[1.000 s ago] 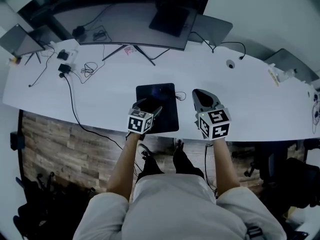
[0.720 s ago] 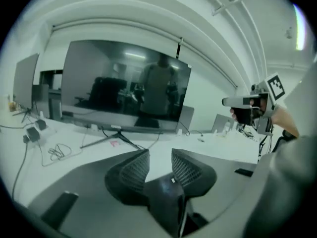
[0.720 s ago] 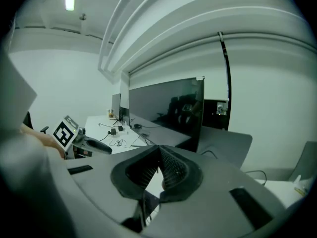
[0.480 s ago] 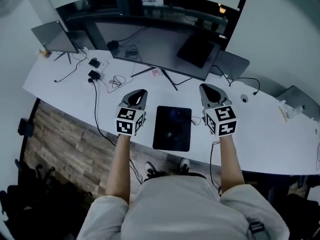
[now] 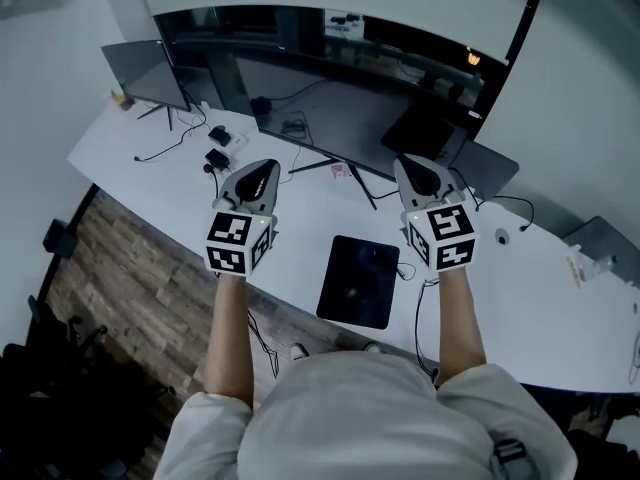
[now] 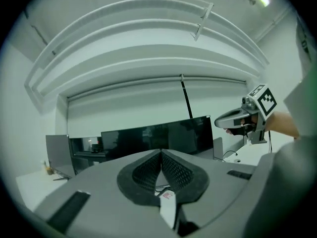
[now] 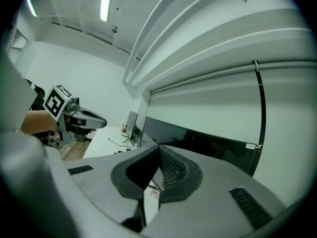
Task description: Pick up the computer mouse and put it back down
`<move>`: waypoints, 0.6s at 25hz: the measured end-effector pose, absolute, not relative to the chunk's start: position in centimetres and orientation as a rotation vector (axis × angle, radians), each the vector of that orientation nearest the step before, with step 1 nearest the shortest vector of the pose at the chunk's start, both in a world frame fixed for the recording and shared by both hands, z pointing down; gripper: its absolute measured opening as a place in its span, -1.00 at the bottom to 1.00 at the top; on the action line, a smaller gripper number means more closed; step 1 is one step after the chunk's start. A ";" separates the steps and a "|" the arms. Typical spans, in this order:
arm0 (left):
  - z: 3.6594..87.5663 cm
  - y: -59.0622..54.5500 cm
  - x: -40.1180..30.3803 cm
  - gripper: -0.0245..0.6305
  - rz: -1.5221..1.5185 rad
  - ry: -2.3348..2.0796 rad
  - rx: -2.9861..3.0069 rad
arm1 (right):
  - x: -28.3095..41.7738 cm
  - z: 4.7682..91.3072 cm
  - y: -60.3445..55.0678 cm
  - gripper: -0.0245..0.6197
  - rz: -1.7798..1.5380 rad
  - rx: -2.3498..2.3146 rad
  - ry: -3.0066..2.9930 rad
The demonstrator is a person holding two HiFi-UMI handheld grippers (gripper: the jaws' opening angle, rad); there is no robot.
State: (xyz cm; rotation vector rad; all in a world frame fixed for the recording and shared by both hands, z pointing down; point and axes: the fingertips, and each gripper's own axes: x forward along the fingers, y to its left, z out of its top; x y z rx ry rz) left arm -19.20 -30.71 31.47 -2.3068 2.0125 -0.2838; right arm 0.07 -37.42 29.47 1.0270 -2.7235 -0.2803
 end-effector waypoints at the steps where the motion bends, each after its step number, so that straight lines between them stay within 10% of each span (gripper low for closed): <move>1: 30.9 -30.5 -19.3 -0.86 -0.289 2.000 -2.297 | -0.5 28.8 -37.3 -0.88 -0.292 1.019 -2.735; 15: 26.5 -28.2 -19.6 -0.86 -0.197 1.932 -2.295 | -4.6 24.6 -34.5 -0.89 -0.384 0.926 -2.804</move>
